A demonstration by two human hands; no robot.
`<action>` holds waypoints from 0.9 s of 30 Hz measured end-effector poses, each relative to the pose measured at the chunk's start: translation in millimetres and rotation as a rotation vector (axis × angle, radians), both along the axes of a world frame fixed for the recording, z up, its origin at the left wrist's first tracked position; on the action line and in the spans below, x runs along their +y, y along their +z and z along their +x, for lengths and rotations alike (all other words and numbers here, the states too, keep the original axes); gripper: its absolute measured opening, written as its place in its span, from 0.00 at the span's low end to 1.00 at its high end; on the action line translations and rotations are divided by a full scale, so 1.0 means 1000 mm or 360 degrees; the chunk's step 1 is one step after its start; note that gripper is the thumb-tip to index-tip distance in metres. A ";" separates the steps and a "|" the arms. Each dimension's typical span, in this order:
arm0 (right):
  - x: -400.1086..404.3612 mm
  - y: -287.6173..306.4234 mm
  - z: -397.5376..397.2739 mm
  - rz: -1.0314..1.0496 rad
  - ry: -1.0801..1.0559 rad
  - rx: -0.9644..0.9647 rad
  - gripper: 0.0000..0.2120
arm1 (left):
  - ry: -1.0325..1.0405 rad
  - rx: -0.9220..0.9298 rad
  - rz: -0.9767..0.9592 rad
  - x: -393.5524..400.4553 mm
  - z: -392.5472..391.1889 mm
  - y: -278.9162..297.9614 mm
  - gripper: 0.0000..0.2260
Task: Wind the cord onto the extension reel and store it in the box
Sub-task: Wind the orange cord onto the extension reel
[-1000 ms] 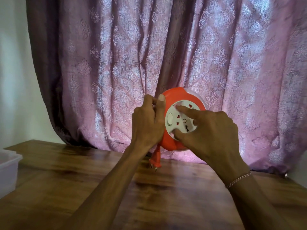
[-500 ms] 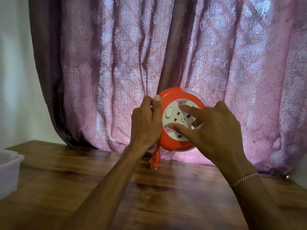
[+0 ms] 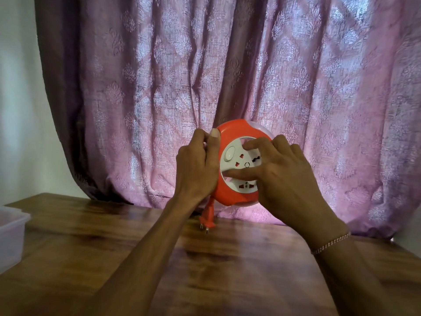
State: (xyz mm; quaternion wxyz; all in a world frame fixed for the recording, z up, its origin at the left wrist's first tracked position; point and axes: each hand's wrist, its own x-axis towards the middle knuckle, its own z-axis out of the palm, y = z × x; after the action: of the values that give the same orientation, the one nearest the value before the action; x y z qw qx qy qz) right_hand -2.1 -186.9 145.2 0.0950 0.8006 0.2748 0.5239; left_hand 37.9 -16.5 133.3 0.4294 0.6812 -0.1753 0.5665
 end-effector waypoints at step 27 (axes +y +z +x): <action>0.005 -0.011 -0.010 0.2328 0.1426 0.1020 0.26 | -0.0128 0.0066 -0.0323 0.015 -0.021 0.014 0.19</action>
State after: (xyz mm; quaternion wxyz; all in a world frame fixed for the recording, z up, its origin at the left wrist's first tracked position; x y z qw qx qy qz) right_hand -12.3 -182.1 133.7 -0.7287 0.5867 0.1727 0.3080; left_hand 17.1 -1.5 147.4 0.5220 0.6382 -0.1355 0.5495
